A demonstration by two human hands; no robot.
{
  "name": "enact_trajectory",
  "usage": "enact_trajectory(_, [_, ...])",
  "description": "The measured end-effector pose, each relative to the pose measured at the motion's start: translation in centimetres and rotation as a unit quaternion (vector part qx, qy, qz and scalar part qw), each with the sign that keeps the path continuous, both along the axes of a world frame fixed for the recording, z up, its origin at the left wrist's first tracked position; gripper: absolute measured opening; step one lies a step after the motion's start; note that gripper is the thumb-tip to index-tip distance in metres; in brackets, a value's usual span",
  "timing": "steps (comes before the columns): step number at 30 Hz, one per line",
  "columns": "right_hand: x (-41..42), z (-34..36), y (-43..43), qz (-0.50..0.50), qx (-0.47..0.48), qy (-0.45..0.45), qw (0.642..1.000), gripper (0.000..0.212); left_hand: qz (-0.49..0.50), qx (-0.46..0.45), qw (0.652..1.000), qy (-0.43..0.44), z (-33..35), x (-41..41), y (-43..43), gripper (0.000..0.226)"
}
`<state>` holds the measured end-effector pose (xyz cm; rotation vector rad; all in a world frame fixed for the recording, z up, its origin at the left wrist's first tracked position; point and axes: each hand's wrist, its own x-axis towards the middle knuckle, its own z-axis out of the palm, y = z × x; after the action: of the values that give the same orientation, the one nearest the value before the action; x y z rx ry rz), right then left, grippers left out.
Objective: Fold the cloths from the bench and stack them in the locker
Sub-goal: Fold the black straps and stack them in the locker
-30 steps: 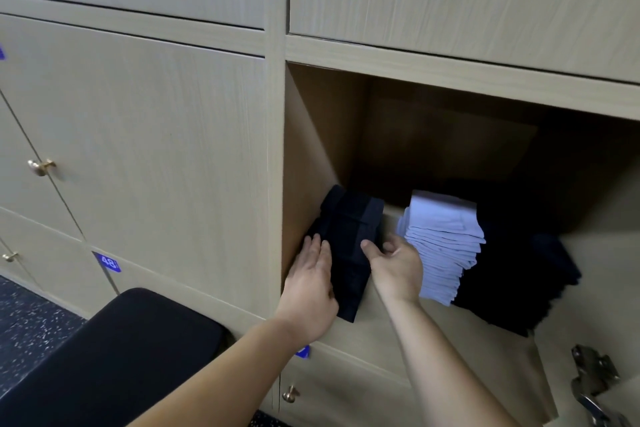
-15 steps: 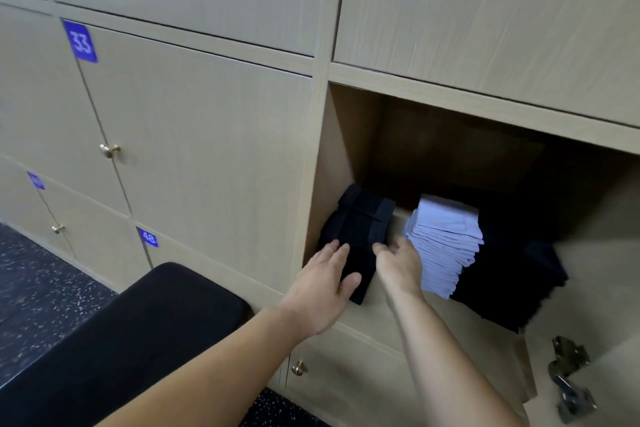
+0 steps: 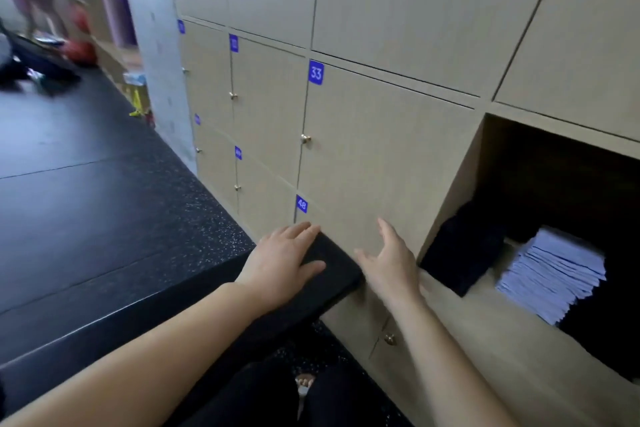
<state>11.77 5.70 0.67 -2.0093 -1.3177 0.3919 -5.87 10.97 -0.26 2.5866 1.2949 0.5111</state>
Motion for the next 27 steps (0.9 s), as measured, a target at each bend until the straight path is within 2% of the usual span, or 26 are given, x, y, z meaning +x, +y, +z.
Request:
enact_trajectory(6, [-13.1,-2.7,-0.5,0.153,-0.033,-0.042,0.987,0.071,0.157,-0.011,0.987,0.01,-3.4,-17.2,-4.2,0.067])
enact_trajectory(13, [-26.4,-7.6,-1.9,0.298,-0.082,-0.06,0.949,0.07,0.315,-0.066,0.946,0.041,-8.7,-33.8,-11.6,0.068])
enact_trajectory(19, [-34.2,-10.9,-2.7,0.39,-0.118,-0.101,0.908,0.069,0.379,-0.103,0.919,0.041,-12.8,-40.9,-15.5,0.068])
enact_trajectory(27, [-40.8,-14.2,-3.1,0.478,-0.165,-0.143,0.851,0.072,0.385,-0.132,0.913,0.011,-19.0,-44.3,-18.2,0.072])
